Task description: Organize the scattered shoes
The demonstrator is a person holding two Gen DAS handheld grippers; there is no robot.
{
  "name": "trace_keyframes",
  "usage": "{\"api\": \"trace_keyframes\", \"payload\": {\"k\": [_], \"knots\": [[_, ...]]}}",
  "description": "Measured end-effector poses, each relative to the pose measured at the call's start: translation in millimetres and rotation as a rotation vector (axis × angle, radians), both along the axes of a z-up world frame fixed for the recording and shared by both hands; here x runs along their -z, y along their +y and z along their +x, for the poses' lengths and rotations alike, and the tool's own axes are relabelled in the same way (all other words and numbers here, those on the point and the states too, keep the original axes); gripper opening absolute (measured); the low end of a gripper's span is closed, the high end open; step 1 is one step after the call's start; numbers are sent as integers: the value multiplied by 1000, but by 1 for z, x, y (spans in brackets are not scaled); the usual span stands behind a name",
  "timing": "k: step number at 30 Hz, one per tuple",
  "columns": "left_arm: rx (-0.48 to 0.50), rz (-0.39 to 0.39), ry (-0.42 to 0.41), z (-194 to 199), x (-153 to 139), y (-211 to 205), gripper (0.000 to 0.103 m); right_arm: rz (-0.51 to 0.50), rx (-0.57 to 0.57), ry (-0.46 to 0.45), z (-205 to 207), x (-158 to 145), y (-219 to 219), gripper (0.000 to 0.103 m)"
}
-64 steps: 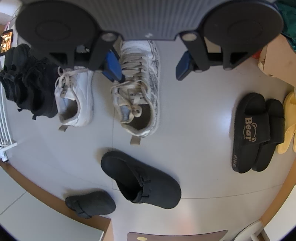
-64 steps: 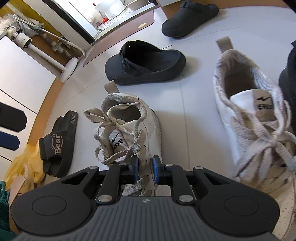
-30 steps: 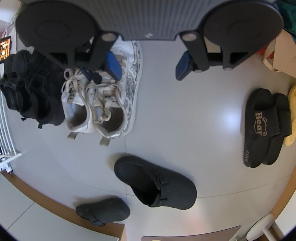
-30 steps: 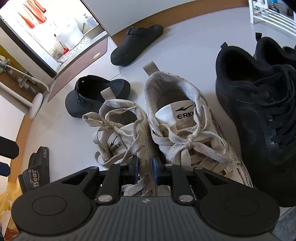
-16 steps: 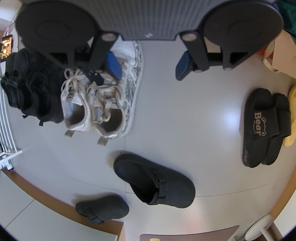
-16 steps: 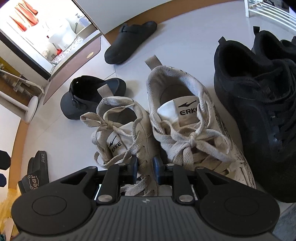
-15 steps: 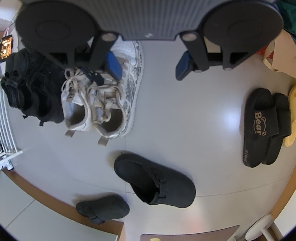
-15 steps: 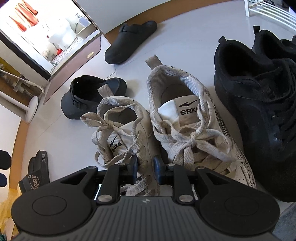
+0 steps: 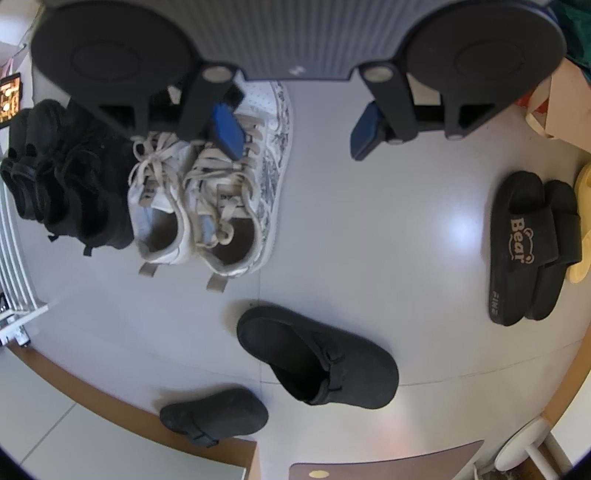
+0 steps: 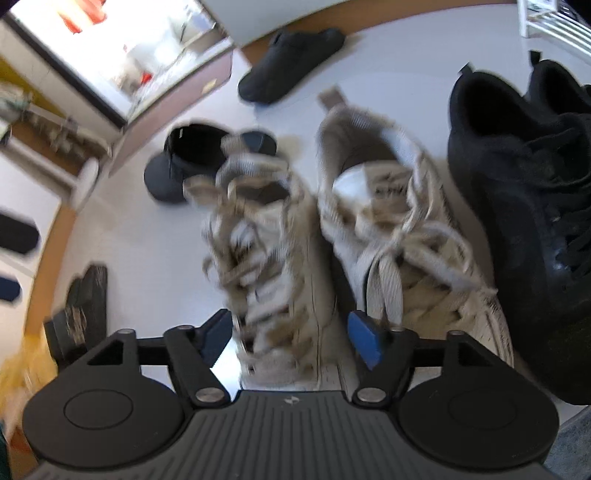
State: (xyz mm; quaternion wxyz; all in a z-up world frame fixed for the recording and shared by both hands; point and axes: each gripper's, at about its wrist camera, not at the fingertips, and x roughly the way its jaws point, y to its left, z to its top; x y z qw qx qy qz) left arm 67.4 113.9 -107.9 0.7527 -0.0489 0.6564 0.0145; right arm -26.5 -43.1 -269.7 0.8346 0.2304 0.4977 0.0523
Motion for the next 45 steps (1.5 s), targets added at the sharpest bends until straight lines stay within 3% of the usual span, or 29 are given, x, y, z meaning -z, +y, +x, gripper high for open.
{"api": "trace_keyframes", "payload": {"k": [4, 11, 19, 23, 30, 38, 45], "knots": [[-3, 0, 1, 4, 1, -1, 67, -53, -63, 8, -1, 8, 12, 76], [12, -16, -1, 6, 1, -5, 67, -64, -37, 1, -5, 8, 14, 69], [-7, -50, -64, 5, -24, -2, 67, -71, -37, 10, -3, -3, 20, 70], [-10, -85, -108, 2, -40, -4, 67, -7, -37, -35, -4, -29, 8, 74], [5, -143, -198, 3, -77, -15, 68, -29, -86, -84, -8, -75, -12, 74], [43, -259, -247, -3, -106, -27, 70, -89, -74, -104, -22, -143, -59, 75], [52, -309, -289, -8, -125, -30, 75, -166, -70, -135, -41, -202, -93, 76]]}}
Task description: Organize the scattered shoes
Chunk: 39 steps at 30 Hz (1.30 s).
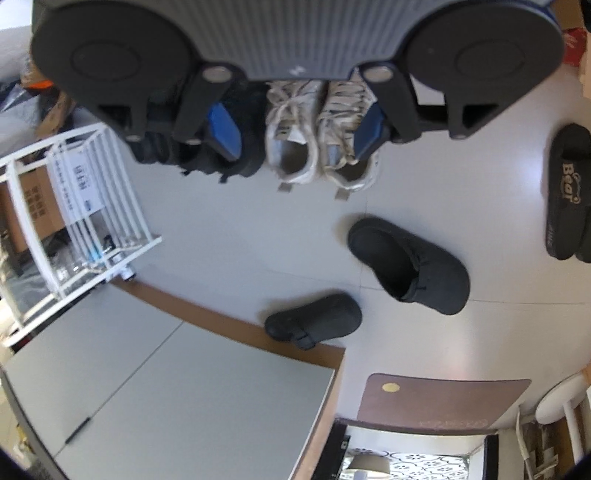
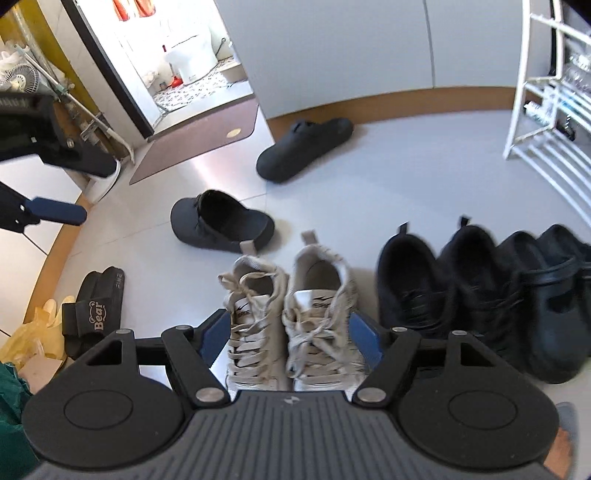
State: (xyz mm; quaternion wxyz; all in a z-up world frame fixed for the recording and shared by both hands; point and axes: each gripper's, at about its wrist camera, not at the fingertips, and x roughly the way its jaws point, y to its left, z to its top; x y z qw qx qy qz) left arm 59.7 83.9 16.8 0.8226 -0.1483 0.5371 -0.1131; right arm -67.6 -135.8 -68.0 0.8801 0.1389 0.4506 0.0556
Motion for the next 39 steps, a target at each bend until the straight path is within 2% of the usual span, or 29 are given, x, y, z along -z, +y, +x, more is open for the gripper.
{"api": "trace_keyframes", "payload": {"k": [4, 9, 15, 20, 24, 27, 33, 39], "knots": [[52, -23, -14, -2, -8, -12, 76, -44, -9, -13, -12, -31, -13, 76], [20, -96, -57, -6, -26, -11, 77, -113, -9, -42, -27, -71, -20, 77], [83, -110, -85, -16, -37, -16, 78, -146, -20, -76, -37, -113, -19, 80], [57, -126, -91, -19, -39, -7, 78, -189, -42, -114, -36, -148, -9, 83], [71, -132, -89, -21, -38, -6, 78, -308, -38, -180, -38, -176, 3, 84], [97, -137, -97, -23, -41, -7, 78, -309, -27, -185, -40, -186, 5, 84], [76, -164, -105, -28, -48, -3, 78, -328, -5, -152, -44, -192, 7, 84], [151, -120, -132, -33, -53, -24, 81, -318, 7, -139, -46, -195, 2, 84]]}}
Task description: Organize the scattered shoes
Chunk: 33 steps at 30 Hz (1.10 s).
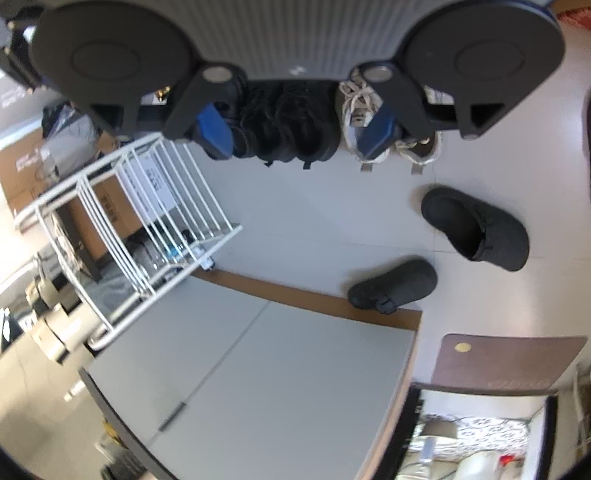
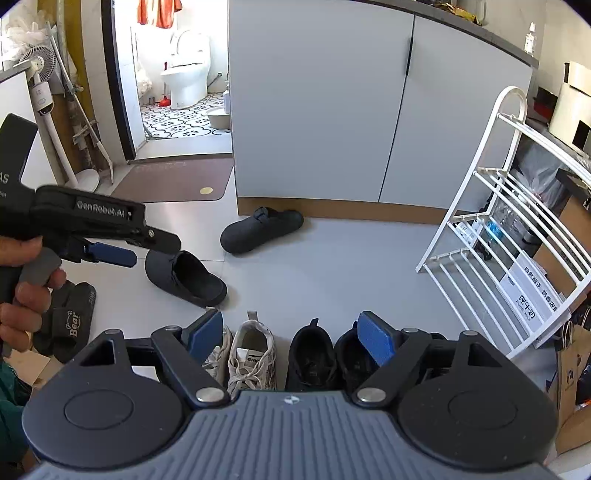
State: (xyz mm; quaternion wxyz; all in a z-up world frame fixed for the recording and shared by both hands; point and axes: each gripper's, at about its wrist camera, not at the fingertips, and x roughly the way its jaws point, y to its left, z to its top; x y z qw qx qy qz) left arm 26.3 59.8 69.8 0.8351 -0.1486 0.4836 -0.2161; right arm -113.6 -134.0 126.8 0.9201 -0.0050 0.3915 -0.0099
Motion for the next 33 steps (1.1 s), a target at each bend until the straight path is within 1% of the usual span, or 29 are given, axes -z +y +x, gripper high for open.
{"api": "trace_keyframes", "payload": {"k": [3, 5, 7, 9, 12, 16, 17, 21, 23, 24, 25, 28, 30, 31, 33], "knots": [[-7, 7, 5, 0, 3, -4, 81, 8, -2, -1, -1, -2, -5, 84], [-28, 8, 26, 3, 10, -3, 81, 22, -8, 0, 1, -4, -12, 84], [-36, 22, 42, 5, 15, -4, 81, 42, -14, 3, 5, -5, -21, 85], [-25, 63, 45, 6, 21, -8, 81, 78, -19, 21, 11, -2, -31, 88], [-16, 119, 43, 5, 27, -9, 81, 121, -44, 62, 26, 10, -45, 88], [-62, 133, 61, 6, 33, 0, 81, 158, -78, 104, 45, 31, -55, 88], [-78, 154, 64, 6, 35, -1, 81, 166, -90, 108, 48, 37, -56, 88], [-73, 233, 49, 3, 42, -8, 81, 205, -109, 104, 51, 57, -64, 88], [-119, 231, 73, 3, 51, -5, 80, 241, -104, 140, 54, 64, -75, 88], [-146, 218, 80, 4, 53, -2, 80, 256, -105, 164, 59, 64, -80, 88], [-167, 208, 87, 6, 55, -1, 80, 268, -102, 169, 62, 63, -85, 88], [-207, 222, 85, 13, 51, 0, 80, 267, -63, 135, 68, 58, -94, 88], [-228, 255, 90, 21, 42, -2, 80, 303, -53, 140, 71, 58, -99, 88], [-232, 260, 93, 24, 40, -2, 80, 326, -47, 143, 74, 58, -102, 88], [-246, 281, 95, 34, 29, -2, 80, 335, -39, 131, 76, 56, -104, 88]]}}
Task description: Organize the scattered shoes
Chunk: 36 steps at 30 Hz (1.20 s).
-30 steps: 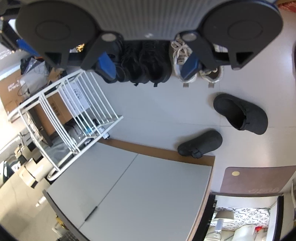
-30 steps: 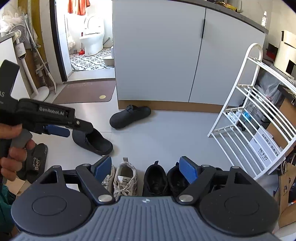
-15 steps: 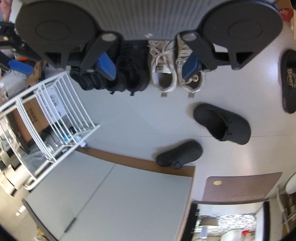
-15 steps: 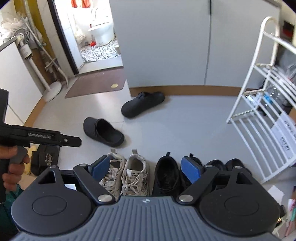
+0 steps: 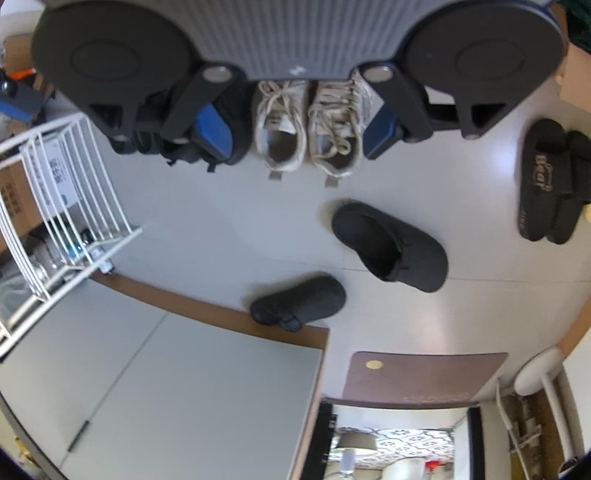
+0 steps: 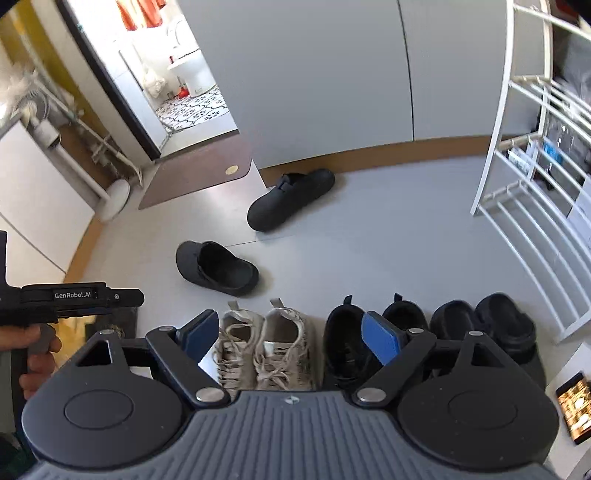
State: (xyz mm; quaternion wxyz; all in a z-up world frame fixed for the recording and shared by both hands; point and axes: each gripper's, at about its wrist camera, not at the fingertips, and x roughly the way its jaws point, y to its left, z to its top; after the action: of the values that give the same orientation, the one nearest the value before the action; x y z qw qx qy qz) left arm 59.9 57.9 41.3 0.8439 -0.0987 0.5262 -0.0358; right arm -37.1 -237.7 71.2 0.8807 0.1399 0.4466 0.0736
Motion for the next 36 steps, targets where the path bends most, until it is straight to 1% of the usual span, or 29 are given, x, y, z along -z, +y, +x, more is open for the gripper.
{"api": "trace_keyframes", "payload": {"k": [4, 5, 7, 12, 14, 16, 19, 22, 26, 30, 33, 36], "knots": [[-16, 53, -3, 15, -15, 3, 80, -12, -9, -3, 5, 3, -3, 88], [-24, 54, -2, 18, -16, 5, 80, -17, -9, 2, 6, 4, -4, 88], [-41, 50, 3, 25, -16, 10, 80, -31, 1, 11, 9, 7, -9, 88], [-54, 80, 13, 48, -12, 22, 80, -40, 10, 2, 14, 8, -18, 88], [-66, 97, 19, 58, -5, 27, 80, -36, 13, -4, 16, 9, -21, 88], [-55, 112, 29, 72, 3, 31, 80, -24, 20, -6, 17, 10, -24, 88], [-57, 98, 25, 87, 13, 38, 80, 5, 23, -10, 20, 11, -25, 88], [-80, 79, 34, 109, 26, 53, 80, 32, -5, -37, 21, 7, -21, 88], [-85, 76, 36, 132, 34, 68, 79, 78, -11, -30, 31, 7, -21, 88], [-96, 75, 34, 162, 44, 83, 79, 62, -20, -41, 44, 11, -17, 88], [-98, 89, 46, 181, 62, 89, 79, 50, -25, -33, 57, 20, -15, 88], [-97, 100, 67, 194, 87, 90, 79, 45, -28, -18, 69, 32, -14, 88]]}}
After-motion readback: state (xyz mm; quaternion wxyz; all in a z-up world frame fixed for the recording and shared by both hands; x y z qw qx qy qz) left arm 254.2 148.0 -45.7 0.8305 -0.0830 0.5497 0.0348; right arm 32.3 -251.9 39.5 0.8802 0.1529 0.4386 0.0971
